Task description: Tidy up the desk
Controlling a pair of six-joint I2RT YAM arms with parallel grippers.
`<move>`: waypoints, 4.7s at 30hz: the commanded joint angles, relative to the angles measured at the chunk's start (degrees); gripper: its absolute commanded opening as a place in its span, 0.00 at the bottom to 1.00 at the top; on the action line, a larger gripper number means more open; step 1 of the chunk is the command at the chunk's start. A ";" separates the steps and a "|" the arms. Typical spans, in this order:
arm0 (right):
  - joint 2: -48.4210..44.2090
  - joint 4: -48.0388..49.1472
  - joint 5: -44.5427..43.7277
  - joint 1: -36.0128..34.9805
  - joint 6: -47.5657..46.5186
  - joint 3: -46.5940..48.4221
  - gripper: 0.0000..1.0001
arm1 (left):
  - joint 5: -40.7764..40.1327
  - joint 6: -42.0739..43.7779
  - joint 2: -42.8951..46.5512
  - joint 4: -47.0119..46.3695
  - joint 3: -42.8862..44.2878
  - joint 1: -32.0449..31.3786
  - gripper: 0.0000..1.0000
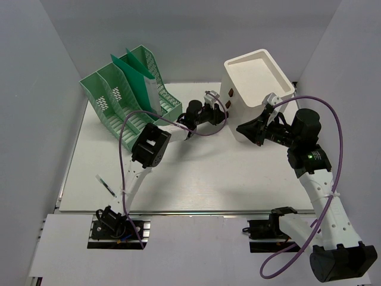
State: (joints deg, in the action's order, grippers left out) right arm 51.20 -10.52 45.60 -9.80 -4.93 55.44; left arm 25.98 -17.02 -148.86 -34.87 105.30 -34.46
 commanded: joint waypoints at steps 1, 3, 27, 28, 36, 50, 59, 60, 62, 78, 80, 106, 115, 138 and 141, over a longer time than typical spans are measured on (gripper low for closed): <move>-0.13 0.24 0.63 0.31 -0.52 1.25 0.17 | -0.05 -0.65 0.50 -2.04 2.20 -0.26 0.25; -0.05 0.24 0.63 0.14 -0.52 1.16 0.17 | 0.21 -0.82 0.85 -2.83 1.50 -0.26 0.15; 0.48 1.38 0.10 1.19 -2.01 -0.77 0.20 | -3.21 6.47 25.54 -5.74 -33.92 3.26 0.00; 0.74 1.12 0.36 1.10 -2.28 -0.77 0.22 | -3.56 7.25 26.07 -5.47 -34.80 3.26 0.00; 3.29 -3.00 4.05 1.10 -9.03 -0.33 0.53 | -2.69 9.81 28.79 5.24 -32.44 3.78 0.65; 6.28 -3.98 2.21 0.66 -12.91 -1.83 0.36 | -6.36 10.26 49.52 31.32 -33.57 2.73 0.40; 7.86 -3.45 0.89 -1.62 -11.59 -2.00 0.00 | -28.67 -8.19 76.52 54.45 -50.01 2.73 0.07; 8.12 -3.62 0.02 -2.32 -11.42 -2.00 0.02 | -30.96 -10.47 80.61 57.00 -50.62 2.73 0.12; 9.09 -3.80 -1.04 -3.02 -11.42 -1.65 0.09 | -37.91 -14.08 83.45 65.58 -51.59 2.73 0.29; 10.59 -3.27 -6.40 -4.08 -11.86 -2.00 0.44 | -59.20 -35.72 75.21 86.03 -54.49 4.31 0.92; 10.68 -3.27 -6.67 -4.17 -12.03 -2.00 0.44 | -59.90 -35.98 73.11 85.06 -54.50 4.31 0.95; 10.24 -3.27 -6.85 -3.82 -12.74 -2.18 0.45 | -53.49 -35.89 67.38 71.18 -61.08 9.67 0.89; 10.41 -3.45 -6.85 -3.82 -13.09 -2.09 0.44 | -48.66 -32.49 76.24 69.51 -62.75 9.15 0.33; 8.13 0.06 -14.39 -2.59 -12.39 -3.32 0.17 | 6.45 11.70 72.94 30.14 -50.40 -2.45 0.00; 7.34 1.12 -15.98 -1.98 -11.68 -3.67 0.17 | 4.88 16.38 64.68 26.35 -45.29 -3.25 0.00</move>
State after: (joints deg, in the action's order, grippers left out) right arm 60.38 -13.13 32.14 -12.53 -17.87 52.25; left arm 29.34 -9.56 -80.42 0.01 54.89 -36.95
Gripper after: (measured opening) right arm 0.170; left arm 0.820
